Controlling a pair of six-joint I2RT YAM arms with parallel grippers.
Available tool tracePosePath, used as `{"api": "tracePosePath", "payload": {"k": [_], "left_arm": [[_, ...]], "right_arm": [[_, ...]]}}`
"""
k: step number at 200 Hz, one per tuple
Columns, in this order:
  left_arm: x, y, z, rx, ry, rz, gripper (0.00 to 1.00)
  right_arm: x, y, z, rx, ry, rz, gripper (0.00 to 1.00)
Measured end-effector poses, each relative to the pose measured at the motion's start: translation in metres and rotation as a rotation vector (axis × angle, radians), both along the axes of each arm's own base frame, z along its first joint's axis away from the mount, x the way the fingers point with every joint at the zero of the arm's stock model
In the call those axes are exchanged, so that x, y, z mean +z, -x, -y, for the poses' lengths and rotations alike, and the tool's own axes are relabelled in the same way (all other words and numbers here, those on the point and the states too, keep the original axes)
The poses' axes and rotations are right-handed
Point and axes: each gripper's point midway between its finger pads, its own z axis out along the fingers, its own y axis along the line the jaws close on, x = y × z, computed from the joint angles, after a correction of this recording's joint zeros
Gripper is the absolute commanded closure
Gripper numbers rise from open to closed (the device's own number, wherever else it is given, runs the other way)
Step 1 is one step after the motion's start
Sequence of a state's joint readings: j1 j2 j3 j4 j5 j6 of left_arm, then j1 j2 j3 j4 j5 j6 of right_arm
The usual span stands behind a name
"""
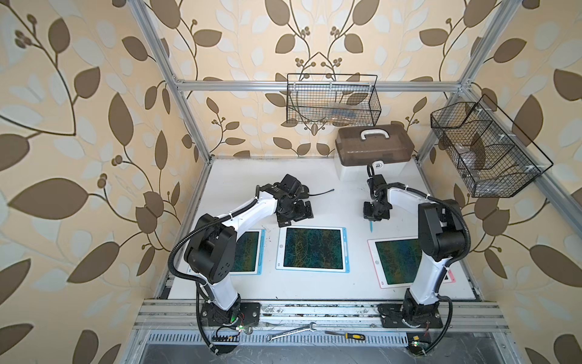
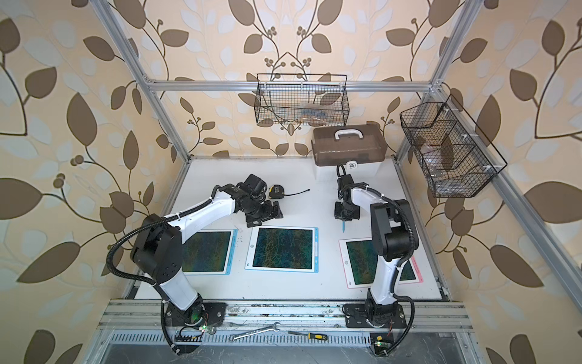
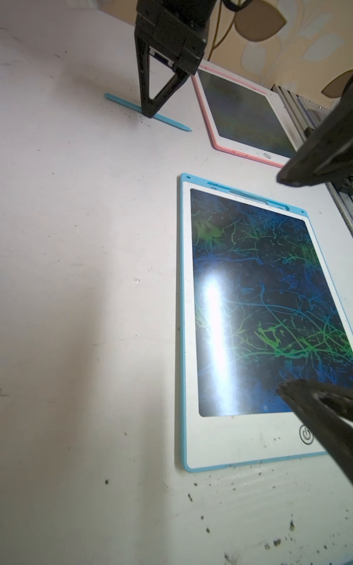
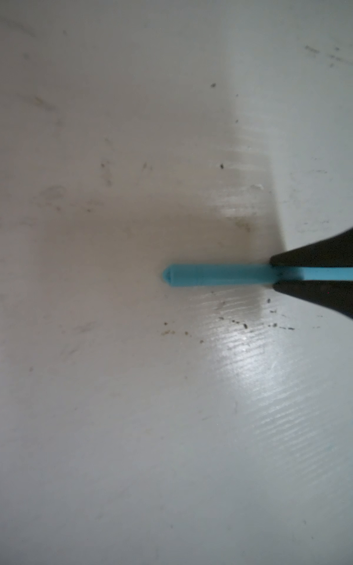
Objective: Place the stylus back onto the writing tablet
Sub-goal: Pick up the stylus from the center of the board.
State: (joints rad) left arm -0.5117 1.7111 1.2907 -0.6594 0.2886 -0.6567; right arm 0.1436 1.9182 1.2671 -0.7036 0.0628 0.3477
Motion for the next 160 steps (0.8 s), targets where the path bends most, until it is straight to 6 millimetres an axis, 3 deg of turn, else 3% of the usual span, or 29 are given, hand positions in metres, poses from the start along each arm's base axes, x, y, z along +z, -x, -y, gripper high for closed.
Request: {"api": "tracePosePath", "payload": {"k": [160], "left_arm": [[0.0,-0.001,0.0,0.0,0.002,0.003,0.01]], "right_arm": [[0.0,0.013,-0.027,0.067,-0.003,-0.024,0.93]]}}
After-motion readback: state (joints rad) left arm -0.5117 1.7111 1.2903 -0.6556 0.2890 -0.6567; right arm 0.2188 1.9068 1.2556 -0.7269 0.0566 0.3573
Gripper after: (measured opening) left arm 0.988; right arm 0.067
